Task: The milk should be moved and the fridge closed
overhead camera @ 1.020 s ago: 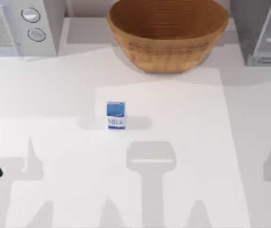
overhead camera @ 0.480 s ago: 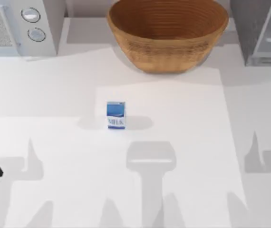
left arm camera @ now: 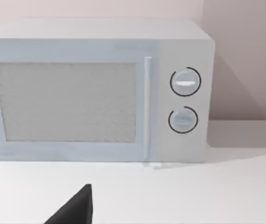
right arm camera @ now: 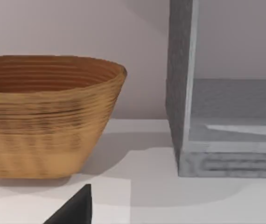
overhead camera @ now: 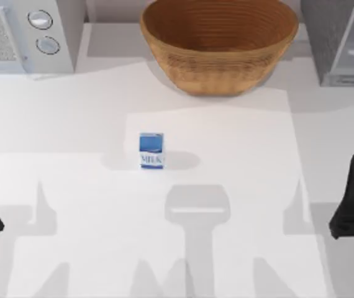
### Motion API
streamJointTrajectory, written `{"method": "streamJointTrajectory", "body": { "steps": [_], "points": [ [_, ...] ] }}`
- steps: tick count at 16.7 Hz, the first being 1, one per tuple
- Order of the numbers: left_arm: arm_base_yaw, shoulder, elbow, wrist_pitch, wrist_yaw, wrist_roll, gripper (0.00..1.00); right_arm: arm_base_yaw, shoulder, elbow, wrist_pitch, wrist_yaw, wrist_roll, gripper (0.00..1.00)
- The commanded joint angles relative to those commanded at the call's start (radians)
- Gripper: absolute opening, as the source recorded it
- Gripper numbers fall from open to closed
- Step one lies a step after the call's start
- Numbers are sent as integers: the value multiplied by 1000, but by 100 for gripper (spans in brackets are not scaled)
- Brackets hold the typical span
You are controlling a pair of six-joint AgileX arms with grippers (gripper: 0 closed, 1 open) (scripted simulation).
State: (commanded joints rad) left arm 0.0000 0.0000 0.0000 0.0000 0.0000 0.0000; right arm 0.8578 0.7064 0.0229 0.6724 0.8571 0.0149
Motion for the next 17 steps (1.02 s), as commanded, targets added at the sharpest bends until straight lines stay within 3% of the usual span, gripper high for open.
{"method": "streamJointTrajectory", "body": {
  "steps": [3,10,17],
  "points": [
    [0,0,0,0,0,0,100,63,59,1,55,68,3,100],
    [0,0,0,0,0,0,100,71,92,28,71,76,4,100],
    [0,0,0,0,0,0,100,139,536,355,236,169,3,100]
  ]
}}
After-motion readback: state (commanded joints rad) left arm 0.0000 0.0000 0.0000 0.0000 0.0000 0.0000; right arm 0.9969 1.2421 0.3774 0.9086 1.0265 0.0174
